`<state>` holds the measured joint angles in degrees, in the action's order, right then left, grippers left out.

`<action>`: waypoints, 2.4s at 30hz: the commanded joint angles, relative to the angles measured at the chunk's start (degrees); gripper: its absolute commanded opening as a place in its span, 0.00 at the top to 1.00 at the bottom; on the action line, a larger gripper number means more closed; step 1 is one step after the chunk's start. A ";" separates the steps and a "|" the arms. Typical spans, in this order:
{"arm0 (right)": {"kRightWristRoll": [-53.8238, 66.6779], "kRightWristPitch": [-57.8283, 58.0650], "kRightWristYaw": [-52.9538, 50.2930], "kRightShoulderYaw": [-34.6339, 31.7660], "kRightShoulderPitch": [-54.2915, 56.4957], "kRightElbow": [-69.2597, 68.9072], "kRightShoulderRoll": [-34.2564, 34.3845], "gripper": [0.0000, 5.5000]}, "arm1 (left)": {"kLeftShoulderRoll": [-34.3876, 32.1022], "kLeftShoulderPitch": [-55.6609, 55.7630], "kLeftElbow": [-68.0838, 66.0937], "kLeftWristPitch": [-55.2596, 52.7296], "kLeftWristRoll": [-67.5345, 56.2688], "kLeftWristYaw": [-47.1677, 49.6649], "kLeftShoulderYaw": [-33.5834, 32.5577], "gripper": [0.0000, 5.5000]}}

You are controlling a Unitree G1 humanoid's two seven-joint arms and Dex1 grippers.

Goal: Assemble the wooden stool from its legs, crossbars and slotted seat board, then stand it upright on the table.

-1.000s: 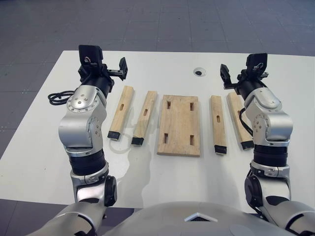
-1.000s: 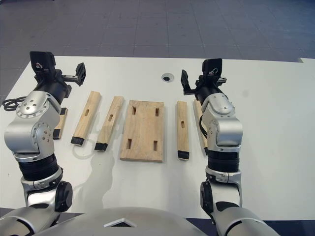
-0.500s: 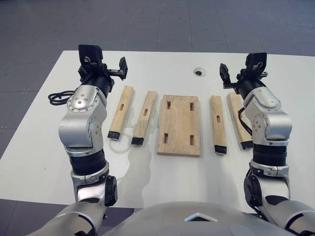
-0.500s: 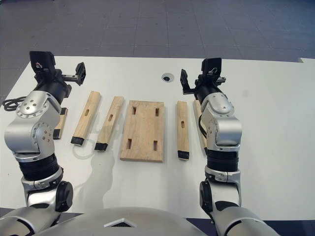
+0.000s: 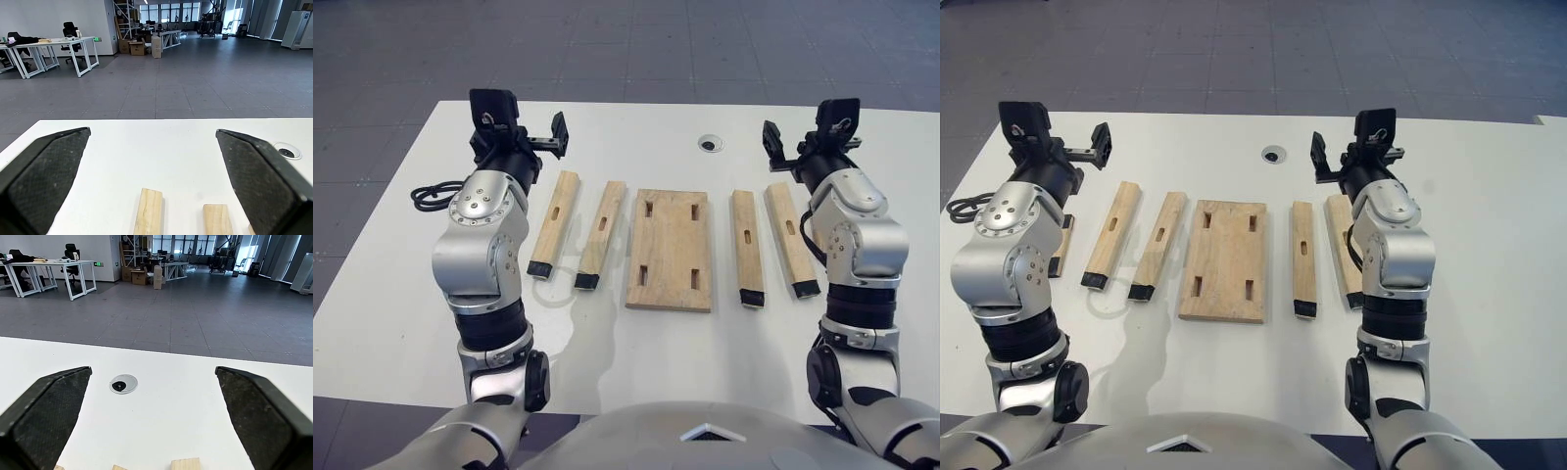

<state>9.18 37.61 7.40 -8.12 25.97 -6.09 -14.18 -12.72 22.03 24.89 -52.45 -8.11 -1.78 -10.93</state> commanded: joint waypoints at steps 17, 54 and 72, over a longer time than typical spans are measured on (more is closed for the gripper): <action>-1.79 -4.15 8.86 -5.03 -15.68 11.87 -13.23 0.15 | 1.77 -5.76 5.31 -2.34 0.43 2.37 -0.49 0.14; 1.09 -9.90 18.47 2.08 -28.43 36.74 -12.83 0.59 | 3.97 -5.24 7.63 -4.26 0.28 4.12 -0.08 0.14; 7.95 -7.67 14.76 -4.41 4.28 17.29 -18.11 0.76 | 1.48 10.26 -5.48 -19.39 -29.37 -15.69 -18.63 0.14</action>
<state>15.06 26.61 21.43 -15.32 24.62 19.19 -34.62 -11.87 25.64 24.71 -64.87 -26.66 -11.66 -23.73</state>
